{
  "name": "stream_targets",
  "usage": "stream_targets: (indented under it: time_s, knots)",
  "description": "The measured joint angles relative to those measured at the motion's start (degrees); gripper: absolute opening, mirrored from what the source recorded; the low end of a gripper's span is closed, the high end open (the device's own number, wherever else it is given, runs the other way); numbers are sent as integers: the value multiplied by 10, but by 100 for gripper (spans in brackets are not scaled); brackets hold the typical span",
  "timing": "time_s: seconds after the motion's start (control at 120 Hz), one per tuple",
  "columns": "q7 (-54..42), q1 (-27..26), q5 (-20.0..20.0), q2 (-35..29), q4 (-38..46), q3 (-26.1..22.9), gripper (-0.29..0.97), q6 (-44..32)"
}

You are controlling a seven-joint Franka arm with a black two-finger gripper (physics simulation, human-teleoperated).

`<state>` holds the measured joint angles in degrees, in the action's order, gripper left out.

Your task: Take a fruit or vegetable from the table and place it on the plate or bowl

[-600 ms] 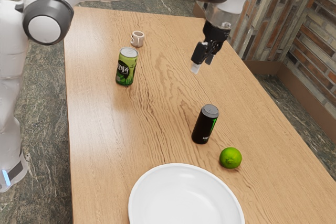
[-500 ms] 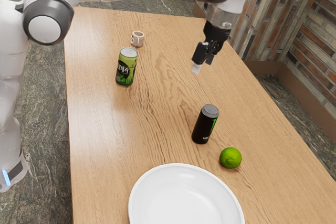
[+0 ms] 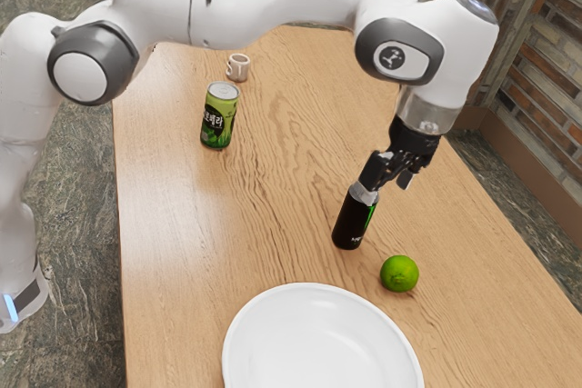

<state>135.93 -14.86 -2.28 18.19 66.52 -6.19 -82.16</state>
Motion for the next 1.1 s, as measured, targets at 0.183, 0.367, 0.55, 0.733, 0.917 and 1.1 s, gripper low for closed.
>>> stream_targets:
  time_s: [0.183,0.367,0.55,0.733,0.917,1.1]
  knots:
    - [-44,18,-19,40,-4,-12,68,-47]
    - [-130,10,-21,51,-2,-22,68,-80]
    - [-201,4,-4,48,53,-25,68,-126]
    - [-254,-3,31,23,122,-25,68,-188]
    - [-297,26,51,30,125,-22,68,-217]
    - [-340,57,60,50,125,-21,68,-229]
